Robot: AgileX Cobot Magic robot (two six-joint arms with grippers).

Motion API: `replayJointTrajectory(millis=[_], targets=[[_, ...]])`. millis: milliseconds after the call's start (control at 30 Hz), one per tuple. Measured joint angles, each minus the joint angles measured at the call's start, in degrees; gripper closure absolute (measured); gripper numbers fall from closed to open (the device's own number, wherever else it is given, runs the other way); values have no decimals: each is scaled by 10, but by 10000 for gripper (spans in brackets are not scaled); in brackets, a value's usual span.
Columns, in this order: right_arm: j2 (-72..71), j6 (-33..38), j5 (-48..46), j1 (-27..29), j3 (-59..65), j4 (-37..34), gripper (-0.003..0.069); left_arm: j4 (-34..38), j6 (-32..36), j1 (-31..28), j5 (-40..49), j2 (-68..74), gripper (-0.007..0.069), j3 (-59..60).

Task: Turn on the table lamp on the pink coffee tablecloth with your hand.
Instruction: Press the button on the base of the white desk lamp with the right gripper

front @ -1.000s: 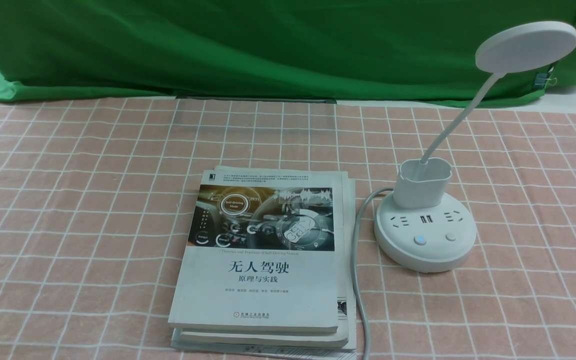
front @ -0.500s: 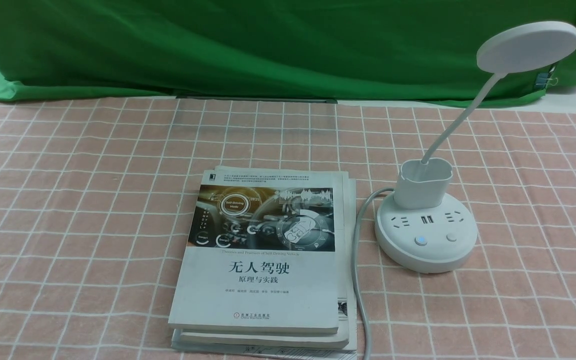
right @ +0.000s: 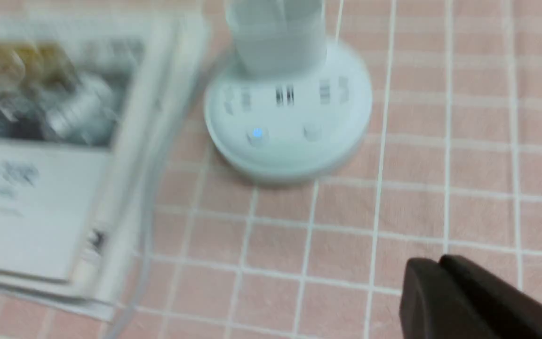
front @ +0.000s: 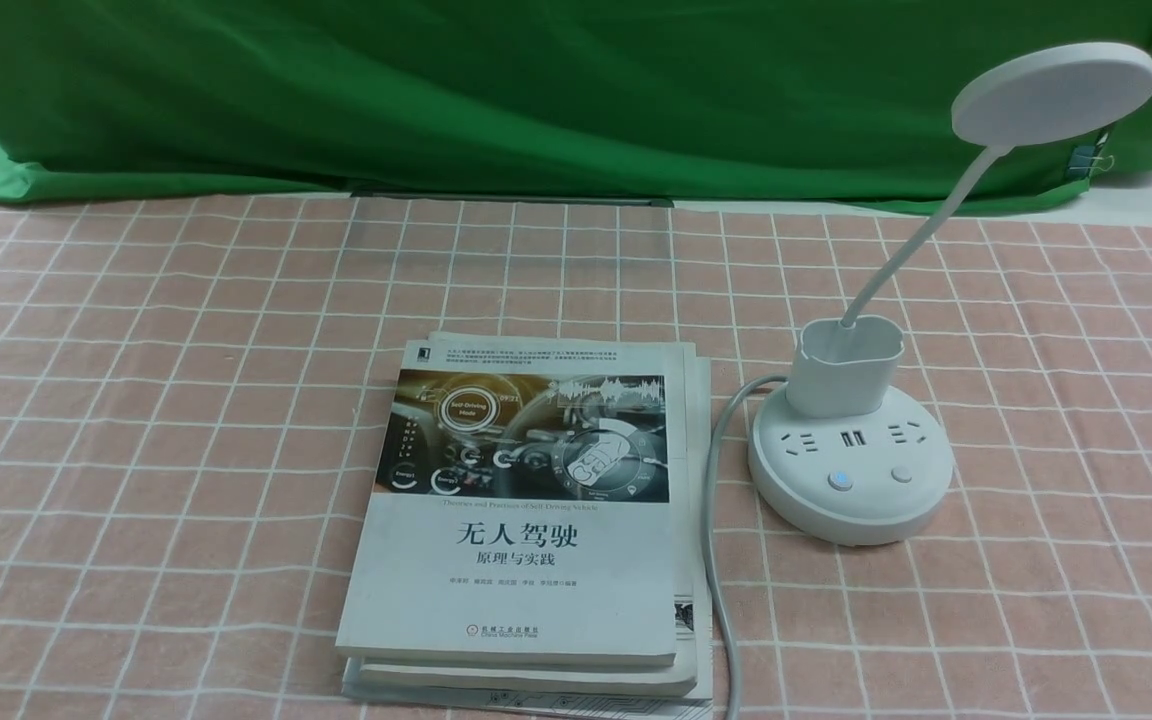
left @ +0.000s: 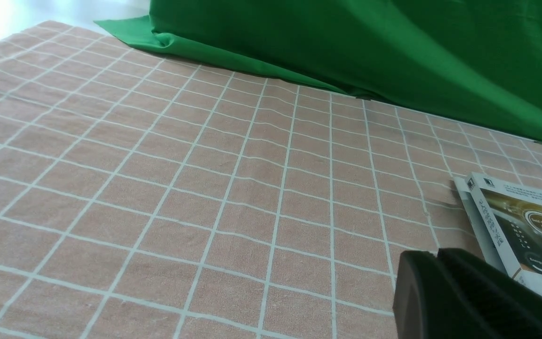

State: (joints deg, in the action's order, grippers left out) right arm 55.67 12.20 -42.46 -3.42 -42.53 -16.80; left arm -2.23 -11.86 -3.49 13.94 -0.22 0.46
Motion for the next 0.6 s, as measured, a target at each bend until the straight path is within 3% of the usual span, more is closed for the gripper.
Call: replayJointTrajectory(millis=[300, 600], targets=[[244, 21, 50, -111, -81, 16, 627, 0, 0, 0, 0, 0, 606, 0], [413, 27, 62, -117, -185, 24, 626, 0, 0, 0, 0, 0, 606, 0]])
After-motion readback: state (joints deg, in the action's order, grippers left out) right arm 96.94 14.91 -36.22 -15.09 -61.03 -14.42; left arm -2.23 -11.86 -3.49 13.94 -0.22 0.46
